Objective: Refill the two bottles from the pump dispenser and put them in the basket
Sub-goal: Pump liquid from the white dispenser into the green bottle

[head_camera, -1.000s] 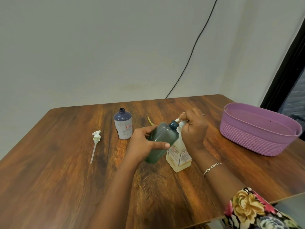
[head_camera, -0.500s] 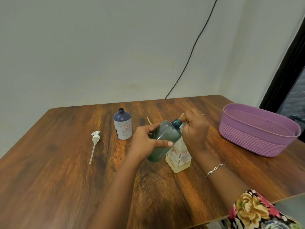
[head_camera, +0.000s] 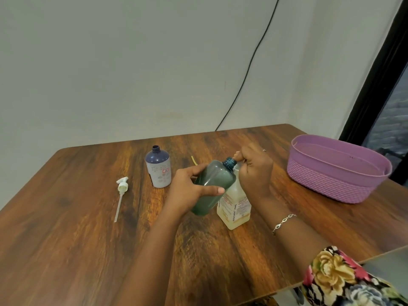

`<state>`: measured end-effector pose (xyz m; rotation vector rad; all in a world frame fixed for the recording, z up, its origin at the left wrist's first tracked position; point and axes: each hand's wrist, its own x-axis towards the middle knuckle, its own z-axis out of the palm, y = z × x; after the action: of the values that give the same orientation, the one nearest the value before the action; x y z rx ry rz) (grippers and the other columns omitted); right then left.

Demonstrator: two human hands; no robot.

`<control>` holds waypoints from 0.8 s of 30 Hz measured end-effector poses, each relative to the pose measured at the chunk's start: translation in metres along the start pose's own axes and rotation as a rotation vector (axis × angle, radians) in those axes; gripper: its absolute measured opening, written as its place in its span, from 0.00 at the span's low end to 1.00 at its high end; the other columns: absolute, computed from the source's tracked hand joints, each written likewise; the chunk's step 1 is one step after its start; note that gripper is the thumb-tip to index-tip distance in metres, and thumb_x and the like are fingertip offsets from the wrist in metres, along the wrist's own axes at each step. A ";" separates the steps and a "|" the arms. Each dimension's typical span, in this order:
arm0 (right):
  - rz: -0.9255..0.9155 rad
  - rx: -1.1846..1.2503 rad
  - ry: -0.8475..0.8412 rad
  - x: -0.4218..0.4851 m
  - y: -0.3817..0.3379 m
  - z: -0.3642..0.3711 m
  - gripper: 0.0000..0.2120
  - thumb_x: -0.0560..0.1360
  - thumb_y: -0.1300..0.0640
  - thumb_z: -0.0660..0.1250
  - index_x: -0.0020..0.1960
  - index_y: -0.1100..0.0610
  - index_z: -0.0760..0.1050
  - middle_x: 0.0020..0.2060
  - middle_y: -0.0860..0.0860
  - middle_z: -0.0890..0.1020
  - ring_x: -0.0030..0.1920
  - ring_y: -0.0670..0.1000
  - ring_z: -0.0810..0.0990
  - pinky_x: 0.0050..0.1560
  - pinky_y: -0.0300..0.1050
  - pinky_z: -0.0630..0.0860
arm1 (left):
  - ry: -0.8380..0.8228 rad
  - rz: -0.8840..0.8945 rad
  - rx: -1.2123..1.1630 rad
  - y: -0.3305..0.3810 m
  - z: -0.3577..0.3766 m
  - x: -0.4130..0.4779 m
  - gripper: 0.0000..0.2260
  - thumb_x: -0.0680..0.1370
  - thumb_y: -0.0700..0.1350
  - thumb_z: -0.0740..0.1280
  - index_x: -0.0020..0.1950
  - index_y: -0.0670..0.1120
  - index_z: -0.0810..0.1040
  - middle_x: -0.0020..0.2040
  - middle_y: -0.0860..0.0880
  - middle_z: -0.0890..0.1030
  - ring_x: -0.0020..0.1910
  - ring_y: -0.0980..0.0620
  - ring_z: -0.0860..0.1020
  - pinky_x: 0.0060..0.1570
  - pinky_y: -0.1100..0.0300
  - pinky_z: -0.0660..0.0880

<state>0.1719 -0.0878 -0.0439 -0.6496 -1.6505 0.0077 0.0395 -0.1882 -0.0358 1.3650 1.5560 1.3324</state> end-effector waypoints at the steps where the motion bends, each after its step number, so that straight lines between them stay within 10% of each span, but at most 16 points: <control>1: 0.005 0.003 0.000 -0.002 0.001 0.000 0.12 0.66 0.68 0.53 0.27 0.65 0.72 0.26 0.55 0.75 0.28 0.55 0.75 0.27 0.49 0.71 | 0.000 -0.002 -0.001 -0.001 0.000 -0.001 0.32 0.63 0.41 0.77 0.65 0.47 0.74 0.57 0.51 0.78 0.56 0.50 0.74 0.57 0.51 0.73; 10: 0.547 0.237 -0.345 0.035 -0.018 -0.032 0.13 0.72 0.70 0.62 0.36 0.57 0.79 0.36 0.48 0.80 0.38 0.44 0.77 0.36 0.30 0.73 | -0.014 -0.010 -0.043 0.003 0.001 -0.003 0.30 0.64 0.40 0.76 0.64 0.47 0.74 0.52 0.55 0.76 0.55 0.51 0.74 0.52 0.56 0.71; 24: 0.989 0.168 -1.047 0.104 -0.011 -0.037 0.03 0.71 0.69 0.68 0.41 0.63 0.77 0.36 0.56 0.81 0.34 0.48 0.78 0.29 0.35 0.76 | -0.030 -0.013 -0.086 0.010 0.000 -0.002 0.29 0.63 0.39 0.76 0.63 0.48 0.75 0.49 0.57 0.77 0.51 0.55 0.75 0.48 0.58 0.73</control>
<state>0.1972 -0.0675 0.0624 -1.4051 -2.0533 1.3802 0.0428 -0.1903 -0.0268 1.3142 1.4681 1.3496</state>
